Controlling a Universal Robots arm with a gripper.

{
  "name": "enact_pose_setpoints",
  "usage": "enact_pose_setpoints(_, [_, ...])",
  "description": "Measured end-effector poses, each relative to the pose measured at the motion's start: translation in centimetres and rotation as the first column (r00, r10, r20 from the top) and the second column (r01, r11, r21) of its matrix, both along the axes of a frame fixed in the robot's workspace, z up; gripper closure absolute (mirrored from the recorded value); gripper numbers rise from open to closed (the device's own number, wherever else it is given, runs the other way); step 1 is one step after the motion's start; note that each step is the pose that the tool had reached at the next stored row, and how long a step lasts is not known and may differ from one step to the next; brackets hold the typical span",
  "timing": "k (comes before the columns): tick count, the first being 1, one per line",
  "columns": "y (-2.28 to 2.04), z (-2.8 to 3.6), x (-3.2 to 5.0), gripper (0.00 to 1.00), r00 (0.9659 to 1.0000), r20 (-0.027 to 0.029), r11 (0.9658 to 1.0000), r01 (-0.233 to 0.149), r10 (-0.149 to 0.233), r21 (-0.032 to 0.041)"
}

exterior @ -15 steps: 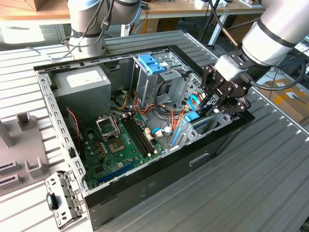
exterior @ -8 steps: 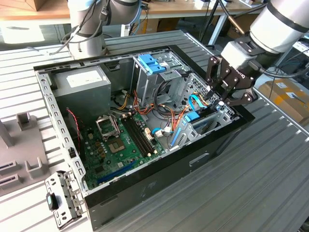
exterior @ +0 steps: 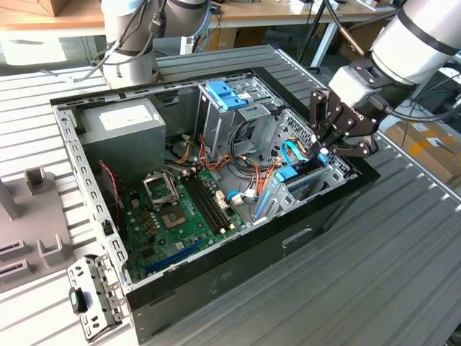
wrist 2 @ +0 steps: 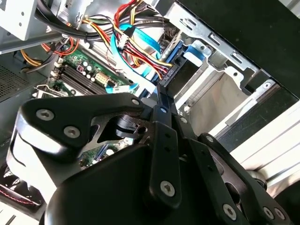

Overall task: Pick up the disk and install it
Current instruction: 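Insert the second disk wire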

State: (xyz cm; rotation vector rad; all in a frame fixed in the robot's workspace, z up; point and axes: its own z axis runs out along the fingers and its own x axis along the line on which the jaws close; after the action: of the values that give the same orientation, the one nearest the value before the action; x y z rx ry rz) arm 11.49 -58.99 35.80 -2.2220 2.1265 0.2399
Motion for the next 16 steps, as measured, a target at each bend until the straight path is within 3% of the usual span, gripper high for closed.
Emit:
enact_pose_setpoints(6, [-0.17, -0.80, 0.05, 0.89, 1.0000, -0.0073, 1.0000, 0.000, 0.000, 0.0018])
enact_pose_setpoints(8, [-0.59, -1.92, 0.12, 0.89, 0.9999, -0.0166, 1.0000, 0.003, -0.002, 0.0080])
enact_pose_setpoints(9, [-0.58, -0.53, 0.46, 0.89, 0.9999, -0.0166, 1.0000, 0.003, -0.002, 0.0096])
enact_pose_setpoints(10, [-0.59, 0.21, 1.13, 0.89, 0.9999, -0.0166, 0.9999, 0.003, -0.002, 0.0105])
enact_pose_setpoints(11, [-0.58, 0.80, 2.47, 0.89, 0.9999, -0.0166, 0.9999, 0.003, -0.002, 0.0126])
enact_pose_setpoints(16, [-0.58, 1.54, 3.28, 0.89, 0.9999, -0.0166, 0.9999, 0.003, -0.002, 0.0154])
